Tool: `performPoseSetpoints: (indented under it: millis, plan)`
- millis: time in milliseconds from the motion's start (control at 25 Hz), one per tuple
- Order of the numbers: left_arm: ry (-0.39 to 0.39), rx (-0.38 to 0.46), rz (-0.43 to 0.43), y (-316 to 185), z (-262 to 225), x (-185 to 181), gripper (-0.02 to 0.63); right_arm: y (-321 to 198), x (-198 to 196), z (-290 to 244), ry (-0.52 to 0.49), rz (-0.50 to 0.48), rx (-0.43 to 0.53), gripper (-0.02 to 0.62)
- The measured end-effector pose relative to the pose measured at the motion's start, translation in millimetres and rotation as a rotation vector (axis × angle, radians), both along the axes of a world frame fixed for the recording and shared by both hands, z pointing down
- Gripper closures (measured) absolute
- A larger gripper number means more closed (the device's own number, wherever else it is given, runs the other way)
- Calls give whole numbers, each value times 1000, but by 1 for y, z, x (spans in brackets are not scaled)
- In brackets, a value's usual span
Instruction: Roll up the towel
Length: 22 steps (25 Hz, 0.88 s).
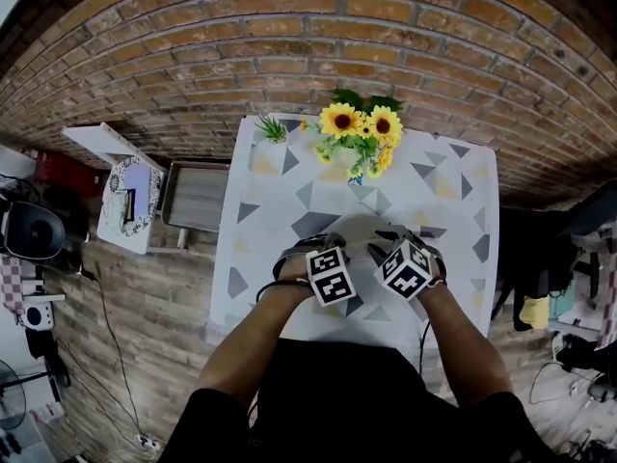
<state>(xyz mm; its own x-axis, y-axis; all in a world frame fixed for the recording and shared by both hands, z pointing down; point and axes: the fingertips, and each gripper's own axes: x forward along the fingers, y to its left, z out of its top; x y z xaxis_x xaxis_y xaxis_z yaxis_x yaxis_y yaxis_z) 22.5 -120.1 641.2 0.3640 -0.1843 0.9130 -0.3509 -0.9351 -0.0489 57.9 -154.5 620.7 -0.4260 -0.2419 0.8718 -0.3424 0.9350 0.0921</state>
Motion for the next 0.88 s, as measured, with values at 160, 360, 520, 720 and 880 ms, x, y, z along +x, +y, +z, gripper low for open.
performPoseSetpoints:
  millis: [160, 360, 520, 720, 880]
  plan:
    - [36, -23, -42, -13, -2, -5, 437, 15, -1, -6, -7, -92, 19, 436]
    - [40, 9, -79, -31, -7, -13, 437, 14, 13, 19, 106, -156, 49, 397]
    - [14, 58, -19, -33, -15, -12, 437, -3, 11, 25, 116, -127, 57, 397]
    - [-32, 49, 74, -20, -14, -7, 434, -10, 4, 26, 71, -89, -22, 462]
    - [-76, 69, 83, -14, -7, -11, 422, 3, 3, 24, 52, -89, -90, 494]
